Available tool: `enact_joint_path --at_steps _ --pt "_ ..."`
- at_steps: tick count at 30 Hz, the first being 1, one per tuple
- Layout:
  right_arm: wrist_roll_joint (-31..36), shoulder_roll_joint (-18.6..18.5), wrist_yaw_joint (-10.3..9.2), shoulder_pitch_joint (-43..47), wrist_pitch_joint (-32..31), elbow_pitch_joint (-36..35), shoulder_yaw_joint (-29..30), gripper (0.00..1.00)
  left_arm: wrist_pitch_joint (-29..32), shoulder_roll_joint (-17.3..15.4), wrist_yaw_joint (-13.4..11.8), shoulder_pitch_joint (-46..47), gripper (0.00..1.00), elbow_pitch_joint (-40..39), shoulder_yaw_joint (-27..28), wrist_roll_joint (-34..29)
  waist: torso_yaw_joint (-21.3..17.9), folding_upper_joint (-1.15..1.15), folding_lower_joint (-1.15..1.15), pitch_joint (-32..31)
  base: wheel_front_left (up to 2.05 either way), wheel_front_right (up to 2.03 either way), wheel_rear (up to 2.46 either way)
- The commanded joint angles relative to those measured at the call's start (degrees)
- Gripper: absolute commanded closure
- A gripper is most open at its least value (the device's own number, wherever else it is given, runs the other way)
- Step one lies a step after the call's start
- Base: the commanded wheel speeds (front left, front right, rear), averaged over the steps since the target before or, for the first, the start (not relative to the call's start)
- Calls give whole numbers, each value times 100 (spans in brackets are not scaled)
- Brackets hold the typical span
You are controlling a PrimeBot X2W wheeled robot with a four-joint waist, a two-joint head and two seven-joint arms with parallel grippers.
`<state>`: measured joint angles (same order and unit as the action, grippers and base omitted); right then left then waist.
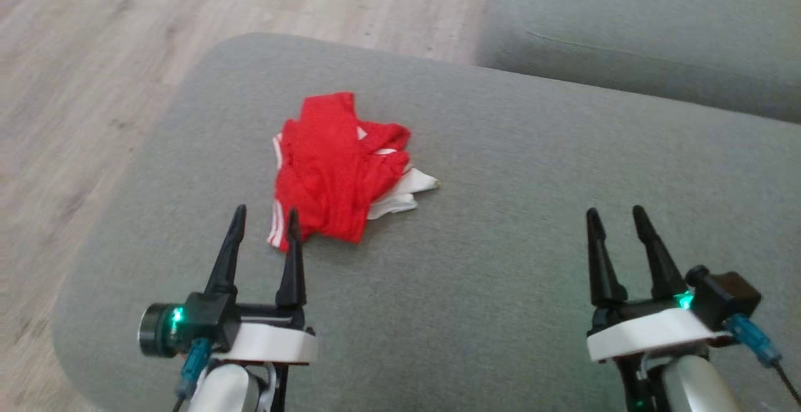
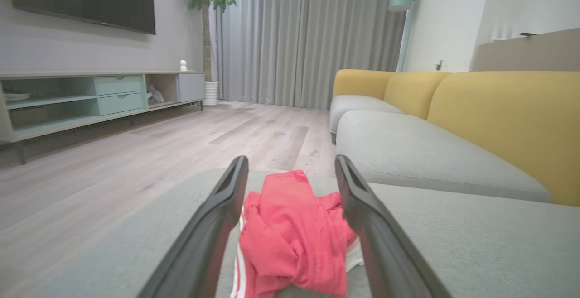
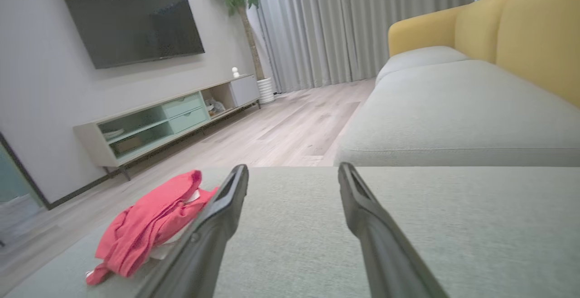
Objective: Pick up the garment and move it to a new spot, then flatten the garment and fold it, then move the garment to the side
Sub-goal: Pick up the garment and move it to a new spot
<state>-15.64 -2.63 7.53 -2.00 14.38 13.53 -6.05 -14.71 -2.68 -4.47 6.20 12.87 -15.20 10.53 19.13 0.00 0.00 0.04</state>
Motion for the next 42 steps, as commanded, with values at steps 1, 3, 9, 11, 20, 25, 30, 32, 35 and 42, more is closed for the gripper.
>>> enact_joint_path --at_steps 1,3,9,11,20,25,30,32,35,42 --pt "-37 -25 -4 -118 62 -153 -203 0 -29 -20 19 91 0 -166 228 -44 194 0 0 -50 0 0 0" --pt "-36 -25 -4 -110 62 -138 -304 0 -29 -20 32 75 0 -169 236 -47 293 0 0 -43 0 0 0" --pt "-47 -25 -4 -69 62 -173 -404 0 -29 -20 48 64 0 -200 269 -72 461 0 0 -11 0 0 0" --pt "-48 -25 -4 -68 62 -182 -407 0 -29 -20 57 56 0 -210 299 -80 470 0 0 2 0 0 0" --pt "-32 -25 -4 -166 62 -204 -444 0 -29 -29 100 176 0 -237 435 -155 248 0 0 199 0 0 0" --pt "34 -25 -4 -297 62 -264 -432 0 -29 -195 275 693 0 -71 532 -267 -15 0 0 534 0 0 0" --pt "146 -25 -4 -463 62 -329 -412 0 636 -511 723 1710 0 610 289 -403 -252 0 0 939 0 0 0" --pt "182 -25 -4 -557 62 -351 -430 0 1085 -642 852 2175 0 886 202 -452 -378 0 0 1112 0 0 0" --pt "177 -25 -4 -696 62 -390 -434 0 1688 -802 1019 2825 0 1250 92 -416 -581 0 0 1362 0 0 0" --pt "149 -25 -4 -922 62 -432 -471 0 2659 -1188 1181 3958 0 2142 -287 -173 -1036 0 0 1800 0 0 0"
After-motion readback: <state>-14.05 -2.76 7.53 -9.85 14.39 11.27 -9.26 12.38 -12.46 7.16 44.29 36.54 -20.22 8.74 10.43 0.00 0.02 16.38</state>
